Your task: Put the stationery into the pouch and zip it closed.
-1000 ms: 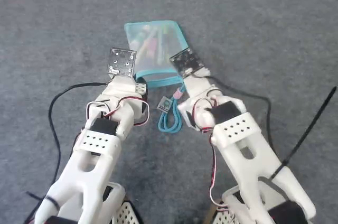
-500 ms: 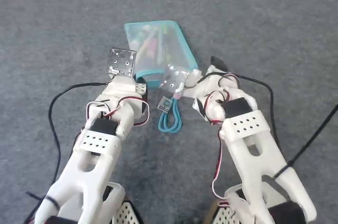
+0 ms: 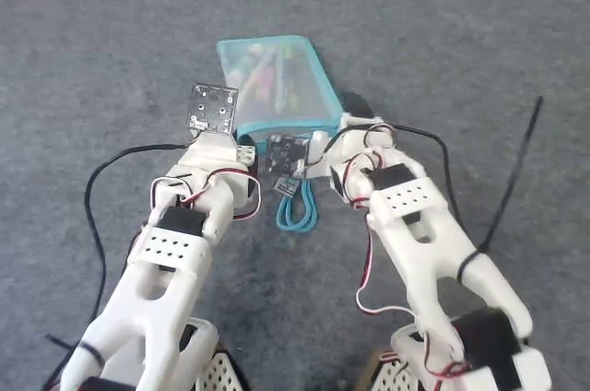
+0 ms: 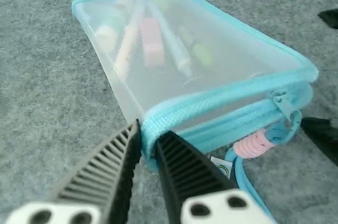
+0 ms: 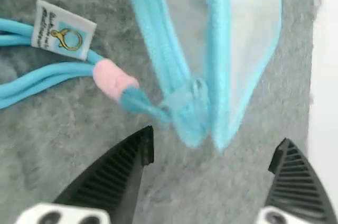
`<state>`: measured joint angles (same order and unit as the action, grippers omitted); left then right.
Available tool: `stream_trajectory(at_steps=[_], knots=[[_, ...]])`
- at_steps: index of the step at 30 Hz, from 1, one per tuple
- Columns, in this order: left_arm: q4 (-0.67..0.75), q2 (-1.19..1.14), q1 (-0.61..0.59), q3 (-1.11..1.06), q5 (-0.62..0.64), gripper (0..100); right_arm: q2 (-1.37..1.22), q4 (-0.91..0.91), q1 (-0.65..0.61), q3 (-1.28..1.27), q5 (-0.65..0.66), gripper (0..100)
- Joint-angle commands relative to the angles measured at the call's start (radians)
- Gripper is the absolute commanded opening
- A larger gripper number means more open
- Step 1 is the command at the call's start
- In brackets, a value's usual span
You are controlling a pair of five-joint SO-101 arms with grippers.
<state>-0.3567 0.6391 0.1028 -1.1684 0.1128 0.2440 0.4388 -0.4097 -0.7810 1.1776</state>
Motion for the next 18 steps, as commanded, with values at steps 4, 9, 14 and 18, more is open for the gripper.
stream_trajectory(at_steps=[4,9,14,18], knots=[[0.025,0.044,0.008,0.015,0.011,1,-0.104,-0.173,-0.018,0.078,0.135,34.6],[0.025,0.043,0.008,0.015,0.011,1,-0.147,-0.219,-0.012,0.098,0.144,29.6],[0.025,0.043,0.008,0.015,0.011,1,-0.145,-0.217,-0.021,0.098,0.155,16.9],[0.025,0.043,0.008,0.015,0.011,1,-0.145,-0.219,-0.016,0.1,0.095,0.6]])
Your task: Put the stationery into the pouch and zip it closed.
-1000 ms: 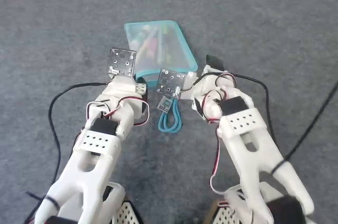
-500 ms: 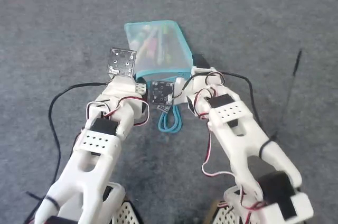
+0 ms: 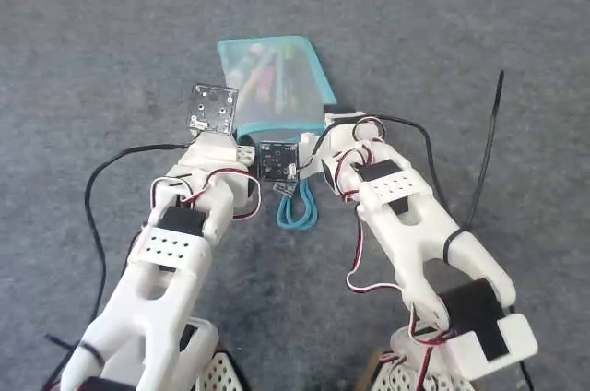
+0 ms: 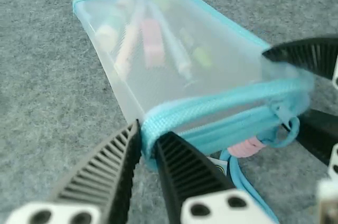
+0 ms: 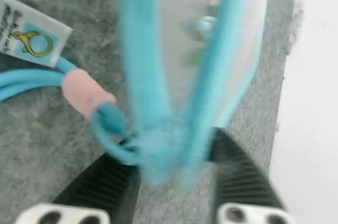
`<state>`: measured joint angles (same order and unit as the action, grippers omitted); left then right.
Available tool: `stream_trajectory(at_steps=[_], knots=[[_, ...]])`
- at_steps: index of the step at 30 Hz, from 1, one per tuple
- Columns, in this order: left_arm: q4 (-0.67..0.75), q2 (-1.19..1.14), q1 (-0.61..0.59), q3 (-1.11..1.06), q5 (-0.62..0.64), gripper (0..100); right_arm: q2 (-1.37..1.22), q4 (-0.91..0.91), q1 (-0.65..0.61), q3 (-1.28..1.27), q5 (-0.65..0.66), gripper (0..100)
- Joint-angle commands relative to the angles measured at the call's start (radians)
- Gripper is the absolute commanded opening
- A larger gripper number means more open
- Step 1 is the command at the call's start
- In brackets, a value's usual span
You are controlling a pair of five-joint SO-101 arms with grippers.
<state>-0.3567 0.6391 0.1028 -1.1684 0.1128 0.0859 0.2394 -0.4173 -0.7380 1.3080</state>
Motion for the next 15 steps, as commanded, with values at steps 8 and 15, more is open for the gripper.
stream_trajectory(at_steps=[8,15], knots=[[0.025,0.044,0.005,0.016,0.011,1,0.062,0.108,0.016,0.176,-0.298,0.7],[-0.095,0.109,-0.074,0.125,0.012,13,0.116,0.493,0.018,0.391,-0.535,0.7]])
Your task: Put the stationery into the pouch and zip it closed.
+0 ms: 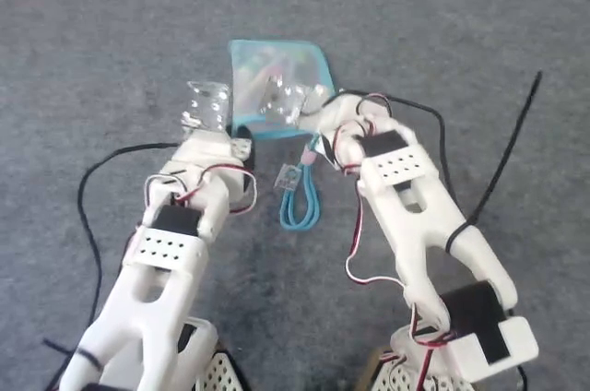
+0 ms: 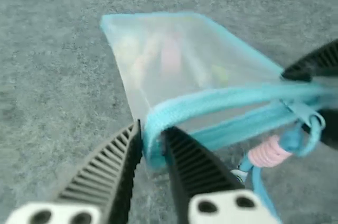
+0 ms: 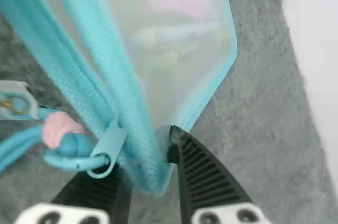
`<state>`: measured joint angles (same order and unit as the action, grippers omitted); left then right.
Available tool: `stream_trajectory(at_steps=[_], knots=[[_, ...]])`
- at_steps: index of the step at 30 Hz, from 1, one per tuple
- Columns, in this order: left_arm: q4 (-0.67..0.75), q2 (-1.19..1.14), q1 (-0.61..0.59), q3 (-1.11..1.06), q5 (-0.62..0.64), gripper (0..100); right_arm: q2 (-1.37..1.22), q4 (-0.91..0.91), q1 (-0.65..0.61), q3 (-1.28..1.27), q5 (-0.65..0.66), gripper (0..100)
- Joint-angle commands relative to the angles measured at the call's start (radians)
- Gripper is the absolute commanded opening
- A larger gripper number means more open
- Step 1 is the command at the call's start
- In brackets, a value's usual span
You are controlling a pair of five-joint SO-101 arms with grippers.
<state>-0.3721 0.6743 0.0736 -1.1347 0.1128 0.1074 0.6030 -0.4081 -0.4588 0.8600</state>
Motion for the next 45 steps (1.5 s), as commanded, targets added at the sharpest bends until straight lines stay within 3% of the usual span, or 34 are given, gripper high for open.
stream_trajectory(at_steps=[1,4,7,11,16,21,24,29,34,45], knots=[[-0.141,0.12,-0.075,0.117,0.012,14,0.096,0.162,0.004,0.132,-0.12,0.7],[-0.308,0.305,-0.204,0.189,0.017,14,0.093,0.249,-0.025,0.192,-0.267,0.7],[-0.451,0.509,-0.298,0.211,0.014,14,0.096,0.325,-0.035,0.236,-0.331,0.7],[-0.585,0.64,-0.209,0.173,-0.08,14,0.091,0.492,-0.038,0.356,-0.393,0.7],[-0.591,0.608,-0.083,0.117,-0.143,14,0.097,0.639,-0.056,0.443,-0.436,0.7],[-0.591,0.559,-0.06,0.105,-0.15,15,0.159,0.763,-0.059,0.545,-0.453,0.7],[-0.578,0.542,-0.017,0.101,-0.149,15,0.157,0.757,-0.059,0.54,-0.457,0.7],[-0.569,0.497,0.091,0.101,-0.147,25,0.163,0.769,-0.124,0.493,-0.459,0.7],[-0.566,0.473,0.195,0.099,-0.14,26,0.214,0.794,-0.156,0.491,-0.474,0.7],[-0.407,0.47,0.21,0.045,-0.066,25,0.257,0.796,-0.183,0.417,-0.486,0.7]])
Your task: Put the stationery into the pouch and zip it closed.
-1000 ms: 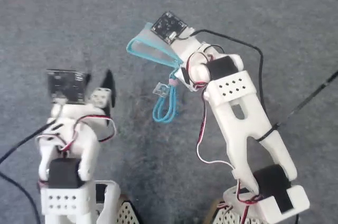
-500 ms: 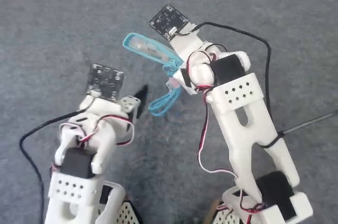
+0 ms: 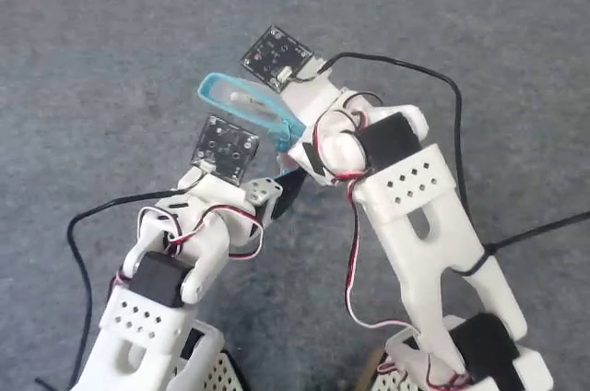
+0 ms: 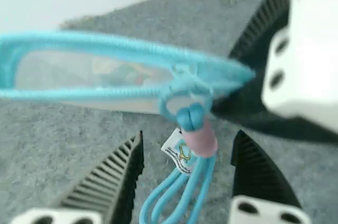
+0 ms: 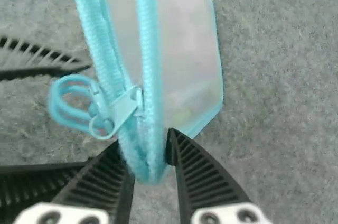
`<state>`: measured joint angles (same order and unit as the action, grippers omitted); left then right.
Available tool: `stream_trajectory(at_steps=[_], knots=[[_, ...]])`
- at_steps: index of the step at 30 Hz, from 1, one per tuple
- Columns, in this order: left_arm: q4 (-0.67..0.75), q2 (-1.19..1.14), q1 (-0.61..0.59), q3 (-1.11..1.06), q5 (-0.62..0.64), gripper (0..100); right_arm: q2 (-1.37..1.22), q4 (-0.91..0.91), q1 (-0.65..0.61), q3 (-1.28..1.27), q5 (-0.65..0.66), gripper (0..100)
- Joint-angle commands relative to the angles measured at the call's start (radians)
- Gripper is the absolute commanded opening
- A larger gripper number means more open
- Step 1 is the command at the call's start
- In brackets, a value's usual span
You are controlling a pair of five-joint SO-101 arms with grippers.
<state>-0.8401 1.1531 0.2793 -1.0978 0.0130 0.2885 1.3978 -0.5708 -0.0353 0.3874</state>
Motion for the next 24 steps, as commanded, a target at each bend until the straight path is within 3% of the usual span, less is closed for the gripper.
stream_trajectory(at_steps=[1,9,12,24], knots=[[0.071,-0.009,0.005,0.002,0.034,25,0.085,-0.004,-0.021,-0.015,-0.014,0.7],[0.135,-0.002,-0.046,-0.039,0.035,13,0.09,-0.005,-0.018,-0.035,-0.011,0.7],[0.133,-0.002,-0.091,-0.039,0.035,1,0.07,-0.039,-0.018,-0.086,-0.006,0.7],[0.137,-0.002,-0.325,-0.033,0.029,1,0.05,-0.139,-0.012,-0.267,0.028,0.7]])
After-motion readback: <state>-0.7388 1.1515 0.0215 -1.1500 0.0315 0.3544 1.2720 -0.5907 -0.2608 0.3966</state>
